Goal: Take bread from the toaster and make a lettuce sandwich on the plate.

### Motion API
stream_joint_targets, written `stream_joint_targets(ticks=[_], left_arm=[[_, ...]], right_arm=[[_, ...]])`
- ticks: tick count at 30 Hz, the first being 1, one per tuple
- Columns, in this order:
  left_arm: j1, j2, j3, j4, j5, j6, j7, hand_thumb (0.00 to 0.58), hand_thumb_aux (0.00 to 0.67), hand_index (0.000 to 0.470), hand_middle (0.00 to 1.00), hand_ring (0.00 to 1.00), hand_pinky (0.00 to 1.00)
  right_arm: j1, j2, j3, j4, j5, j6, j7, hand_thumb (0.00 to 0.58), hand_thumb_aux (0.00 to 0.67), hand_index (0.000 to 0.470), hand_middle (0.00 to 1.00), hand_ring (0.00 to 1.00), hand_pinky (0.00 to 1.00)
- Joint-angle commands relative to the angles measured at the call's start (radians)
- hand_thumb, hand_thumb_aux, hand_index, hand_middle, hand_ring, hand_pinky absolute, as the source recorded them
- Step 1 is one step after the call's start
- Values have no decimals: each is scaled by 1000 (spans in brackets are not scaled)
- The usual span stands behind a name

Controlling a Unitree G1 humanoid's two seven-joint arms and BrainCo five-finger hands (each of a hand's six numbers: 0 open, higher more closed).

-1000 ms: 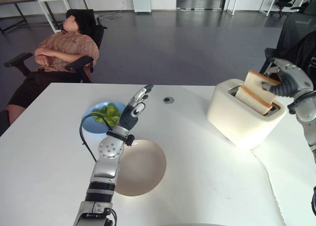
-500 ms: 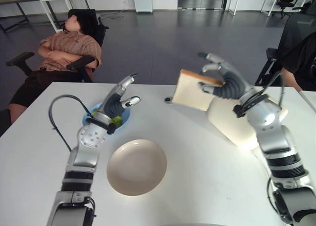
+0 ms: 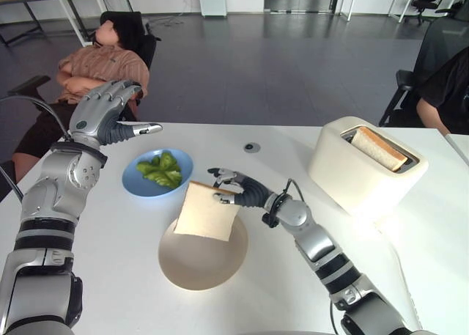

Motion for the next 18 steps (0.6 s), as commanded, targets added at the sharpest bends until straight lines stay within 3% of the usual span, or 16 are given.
stream_joint_targets(ticks=[1, 5, 6, 7, 8, 18], left_arm=[[-25, 11, -43, 47, 29, 13, 12, 0, 0, 0, 0, 0, 0], [-41, 15, -85, 85, 68, 34, 36, 0, 0, 0, 0, 0, 0], [-47, 16, -95, 96, 77, 37, 40, 0, 0, 0, 0, 0, 0], [-54, 16, -108, 108, 88, 40, 48, 0, 0, 0, 0, 0, 0], [-64, 15, -125, 124, 103, 44, 56, 0, 0, 0, 0, 0, 0], [-203, -40, -332, 423, 253, 134, 87, 0, 0, 0, 0, 0, 0]], right_arm=[[16, 19, 29, 84, -15, -17, 16, 580, 670, 470, 0, 0, 0], [25, 2, 56, 119, -46, -33, 33, 580, 670, 470, 0, 0, 0], [25, -1, 60, 121, -52, -38, 37, 573, 596, 418, 0, 0, 0], [26, -1, 57, 120, -50, -36, 40, 460, 365, 256, 0, 0, 0], [17, -8, 51, 123, -56, -42, 35, 0, 0, 0, 0, 0, 0], [-56, -27, -123, 4, 42, 29, 47, 0, 0, 0, 0, 0, 0]])
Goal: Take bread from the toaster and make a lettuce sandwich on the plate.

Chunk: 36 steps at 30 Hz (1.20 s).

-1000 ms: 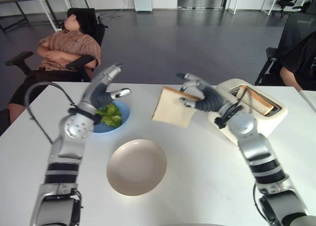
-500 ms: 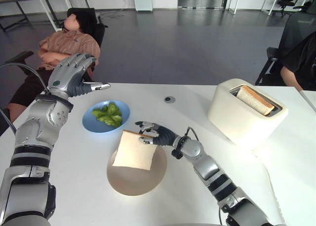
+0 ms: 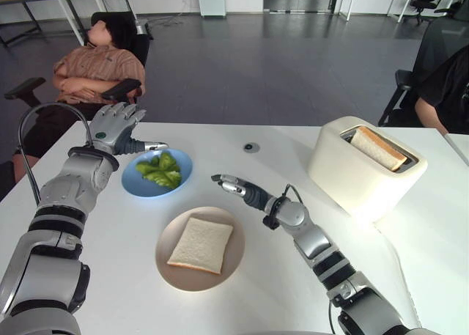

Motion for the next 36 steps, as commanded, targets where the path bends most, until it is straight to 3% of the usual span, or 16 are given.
stream_joint_targets(ticks=[1, 8, 15, 16, 17, 18, 22, 36], left_arm=[[-81, -45, -89, 156, 57, 53, -10, 0, 0, 0, 0, 0, 0], [-177, -129, -232, 396, 104, 105, -24, 0, 0, 0, 0, 0, 0], [-164, -186, -295, 507, 65, 91, -94, 0, 0, 0, 0, 0, 0], [-166, -190, -299, 515, 60, 90, -103, 251, 166, 116, 0, 0, 0], [-167, -193, -302, 519, 56, 89, -109, 251, 166, 116, 0, 0, 0], [-167, -199, -302, 525, 47, 85, -130, 580, 670, 470, 0, 0, 0], [-160, -224, -301, 539, 16, 76, -194, 580, 670, 470, 0, 0, 0], [-177, -211, -299, 527, -28, 38, -109, 580, 670, 470, 0, 0, 0]], right_arm=[[-10, -7, -37, -60, 21, 35, 7, 0, 0, 0, 0, 0, 0], [19, -6, -29, -137, 16, 62, 13, 0, 0, 0, 0, 0, 0], [26, -7, -14, -150, 4, 59, 12, 0, 0, 0, 0, 0, 0], [27, -8, -14, -152, 4, 60, 11, 0, 0, 0, 0, 0, 0], [27, -9, -14, -153, 4, 60, 10, 0, 0, 0, 0, 0, 0], [27, -11, -15, -156, 4, 61, 8, 0, 0, 0, 0, 0, 0], [26, -13, -18, -169, 7, 64, 4, 0, 0, 0, 0, 0, 0], [26, -21, -7, -150, -11, 48, -15, 0, 0, 0, 0, 0, 0]])
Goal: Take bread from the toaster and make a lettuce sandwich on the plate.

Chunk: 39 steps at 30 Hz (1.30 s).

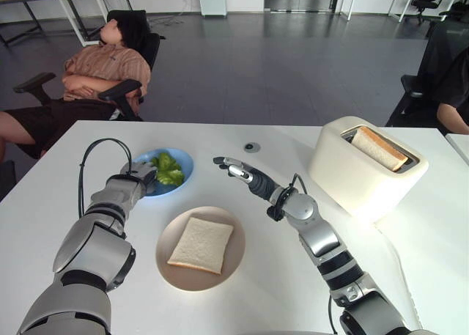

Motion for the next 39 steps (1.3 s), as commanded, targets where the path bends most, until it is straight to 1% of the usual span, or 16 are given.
stream_joint_targets(ticks=[1, 4, 5, 6, 7, 8, 9, 13, 17, 22, 28, 33, 39], left_arm=[[-12, 20, -5, -6, -15, -14, 1, 580, 670, 470, 0, 0, 0], [-29, 35, -6, -18, -13, -16, -6, 580, 670, 470, 0, 0, 0], [-37, 40, -6, -23, -12, -19, -6, 575, 607, 426, 0, 0, 0], [-43, 45, -6, -28, -12, -22, -7, 566, 565, 396, 0, 0, 0], [-48, 49, -7, -34, -11, -24, -6, 466, 373, 262, 0, 0, 0], [-53, 50, -8, -39, -11, -28, -5, 241, 158, 111, 0, 0, 0], [-57, 50, -10, -44, -10, -32, 0, 0, 0, 0, 0, 0, 0], [-58, 41, -20, -47, -6, -35, 27, 0, 0, 0, 0, 0, 0], [-45, 16, -72, -34, 35, -30, 73, 0, 0, 0, 0, 0, 0], [-30, 2, -101, -12, 45, -14, 87, 0, 0, 0, 0, 0, 0], [-47, 13, -110, -7, 45, 50, 111, 0, 0, 0, 0, 0, 0], [-47, 14, -112, -13, 43, 52, 119, 0, 0, 0, 0, 0, 0], [-105, 52, -109, -69, 51, 44, 123, 0, 0, 0, 0, 0, 0]], right_arm=[[7, -8, 2, 4, -8, 0, 1, 0, 0, 0, 0, 0, 0], [6, -11, 2, 4, -7, 2, 3, 0, 0, 0, 0, 0, 0], [6, -11, 2, 3, -7, 3, 4, 0, 0, 0, 0, 0, 0], [7, -11, 3, 2, -7, 3, 4, 0, 0, 0, 0, 0, 0], [7, -11, 4, 2, -7, 4, 5, 0, 0, 0, 0, 0, 0], [8, -11, 4, 1, -8, 4, 4, 0, 0, 0, 0, 0, 0], [8, -11, 4, 1, -8, 5, 4, 0, 0, 0, 0, 0, 0], [5, -9, 6, 3, -8, 5, 4, 0, 0, 0, 0, 0, 0], [7, -7, 7, -1, -6, 9, 4, 0, 0, 0, 0, 0, 0], [7, -9, 8, -4, -3, 7, 10, 0, 0, 0, 0, 0, 0], [10, -11, 11, -3, -4, 3, 17, 0, 0, 0, 0, 0, 0], [8, -8, 17, 1, -5, 2, 22, 0, 0, 0, 0, 0, 0], [12, -12, 18, -2, -6, 5, 20, 0, 0, 0, 0, 0, 0]])
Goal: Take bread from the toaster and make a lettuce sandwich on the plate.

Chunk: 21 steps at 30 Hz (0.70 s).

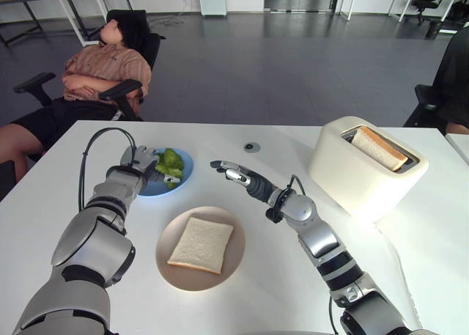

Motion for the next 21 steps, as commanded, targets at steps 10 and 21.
stream_joint_targets(ticks=[10, 21], left_arm=[[-34, 5, 2, -10, -14, 17, -55, 0, 0, 0, 0, 0, 0], [17, -42, -6, 58, -13, 43, -72, 0, 0, 0, 0, 0, 0]], right_arm=[[16, -6, 5, -8, -7, 8, 2, 0, 0, 0, 0, 0, 0], [19, -10, 2, -14, -8, 4, 1, 0, 0, 0, 0, 0, 0]])
